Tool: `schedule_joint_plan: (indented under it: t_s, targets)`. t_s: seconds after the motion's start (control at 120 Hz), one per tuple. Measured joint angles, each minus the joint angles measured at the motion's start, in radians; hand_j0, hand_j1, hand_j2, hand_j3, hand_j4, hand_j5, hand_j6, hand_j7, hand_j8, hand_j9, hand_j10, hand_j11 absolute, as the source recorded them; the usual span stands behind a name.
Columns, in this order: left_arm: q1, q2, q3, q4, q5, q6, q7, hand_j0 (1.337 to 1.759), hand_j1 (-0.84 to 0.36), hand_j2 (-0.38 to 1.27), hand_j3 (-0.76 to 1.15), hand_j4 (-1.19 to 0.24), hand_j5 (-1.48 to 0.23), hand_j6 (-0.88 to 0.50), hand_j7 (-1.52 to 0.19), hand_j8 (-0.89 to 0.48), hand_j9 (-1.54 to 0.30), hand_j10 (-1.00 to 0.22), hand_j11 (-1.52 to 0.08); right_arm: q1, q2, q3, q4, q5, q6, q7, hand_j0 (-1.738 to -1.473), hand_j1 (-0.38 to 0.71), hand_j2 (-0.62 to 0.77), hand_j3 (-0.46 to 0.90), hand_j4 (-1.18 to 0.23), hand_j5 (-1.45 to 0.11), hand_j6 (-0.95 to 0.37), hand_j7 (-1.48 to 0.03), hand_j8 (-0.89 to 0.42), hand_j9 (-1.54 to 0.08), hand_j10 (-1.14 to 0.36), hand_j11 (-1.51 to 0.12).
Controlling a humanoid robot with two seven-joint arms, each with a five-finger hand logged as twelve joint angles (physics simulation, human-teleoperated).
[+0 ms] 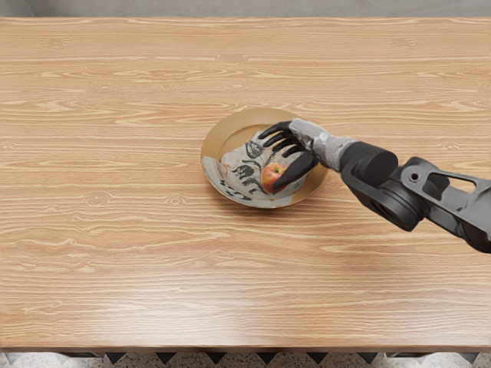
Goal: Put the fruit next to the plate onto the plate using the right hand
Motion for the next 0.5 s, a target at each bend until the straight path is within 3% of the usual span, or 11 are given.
schedule_joint_plan:
  t_s: [0.217,0.325,0.4,0.5]
  targets:
    - [-0.001,0.0,0.0,-0.01,0.001,-0.004,0.0,1.658,0.06,0.05,0.0,-0.24,-0.32,-0.24,-0.32,-0.24,-0.32,-0.24,-0.32,0.003,-0.08,0.033,0.043,0.023,0.059,0.0,-1.658,-0.18,0.01,0.0,-0.15,-0.2,-0.15,-0.2,-0.14,-0.2,-0.14,-0.2]
    - [0.001,0.0,0.002,-0.021,0.001,-0.004,0.0,1.658,0.06,0.05,0.0,-0.25,-0.32,-0.25,-0.32,-0.25,-0.32,-0.24,-0.32,0.003,-0.235,0.144,0.03,0.193,0.364,0.01,-1.658,-0.23,0.01,0.0,-0.11,-0.14,-0.11,-0.14,-0.1,-0.14,-0.1,-0.14]
    - [-0.001,0.0,0.002,-0.023,0.002,-0.003,0.0,1.658,0.06,0.05,0.0,-0.24,-0.32,-0.25,-0.32,-0.25,-0.32,-0.24,-0.32,0.003,-0.353,0.191,-0.028,0.315,0.59,0.043,-1.658,-0.25,0.0,0.0,-0.09,-0.11,-0.09,-0.11,-0.08,-0.11,-0.08,-0.11]
    - [0.001,0.0,0.001,-0.025,0.002,-0.002,0.0,1.658,0.06,0.05,0.0,-0.24,-0.32,-0.24,-0.32,-0.24,-0.32,-0.24,-0.32,0.003,-0.446,0.219,-0.082,0.399,0.749,0.064,-1.658,-0.27,0.0,0.0,-0.07,-0.09,-0.07,-0.09,-0.06,-0.09,-0.06,-0.09]
